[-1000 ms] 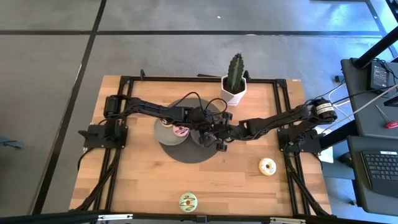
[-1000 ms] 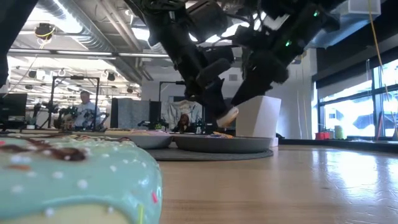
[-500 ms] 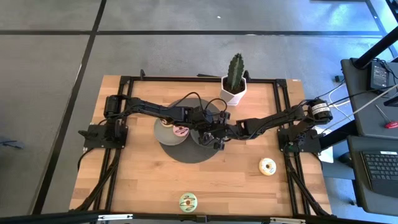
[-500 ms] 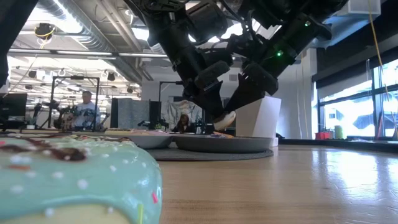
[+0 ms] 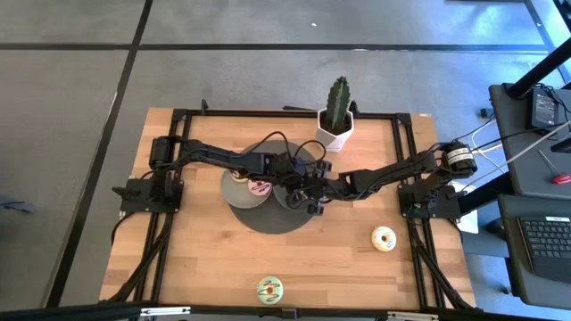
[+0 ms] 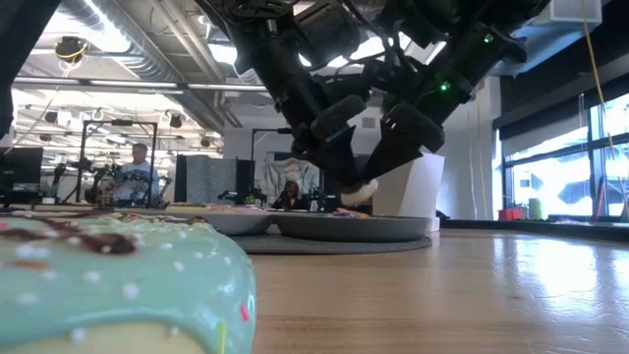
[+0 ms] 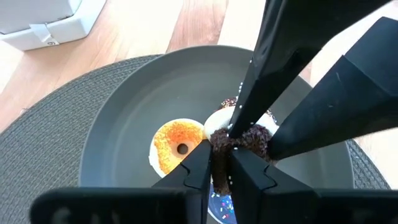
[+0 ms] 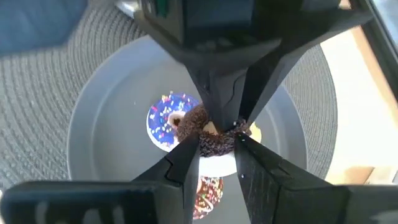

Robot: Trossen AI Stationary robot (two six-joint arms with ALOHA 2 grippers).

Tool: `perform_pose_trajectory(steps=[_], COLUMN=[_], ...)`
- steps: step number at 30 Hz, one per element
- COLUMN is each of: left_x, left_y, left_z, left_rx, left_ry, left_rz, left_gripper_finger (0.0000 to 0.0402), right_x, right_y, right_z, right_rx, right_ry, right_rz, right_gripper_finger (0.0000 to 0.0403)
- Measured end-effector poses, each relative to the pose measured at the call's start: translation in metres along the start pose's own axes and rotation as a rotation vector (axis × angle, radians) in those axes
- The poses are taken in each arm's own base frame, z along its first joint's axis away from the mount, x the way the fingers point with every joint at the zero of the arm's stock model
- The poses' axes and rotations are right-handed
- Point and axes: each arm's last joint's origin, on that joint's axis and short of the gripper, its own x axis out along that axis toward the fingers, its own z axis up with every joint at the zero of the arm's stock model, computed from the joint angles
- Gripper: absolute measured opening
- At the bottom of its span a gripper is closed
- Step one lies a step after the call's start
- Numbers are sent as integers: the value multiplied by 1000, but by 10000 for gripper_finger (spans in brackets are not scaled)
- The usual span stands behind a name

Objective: Pick & Place donuts
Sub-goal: Put the small dark brown donut on the dark gray plate

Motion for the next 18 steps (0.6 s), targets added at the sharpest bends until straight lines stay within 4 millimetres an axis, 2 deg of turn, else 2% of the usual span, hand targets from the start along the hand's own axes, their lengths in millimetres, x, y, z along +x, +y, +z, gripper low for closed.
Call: perform_pose_trajectory(steps=[18], left_x=[0], left_y=[0], left_z=[0], left_rx=[-27], left_ry=[-5], left_rz=[-3], left_gripper_finger=[114], right_x=[0], right_y=[0], right_z=[-3], right_rx=[-9], right_ry=[25], right_rz=[2], right_gripper_finger=[103])
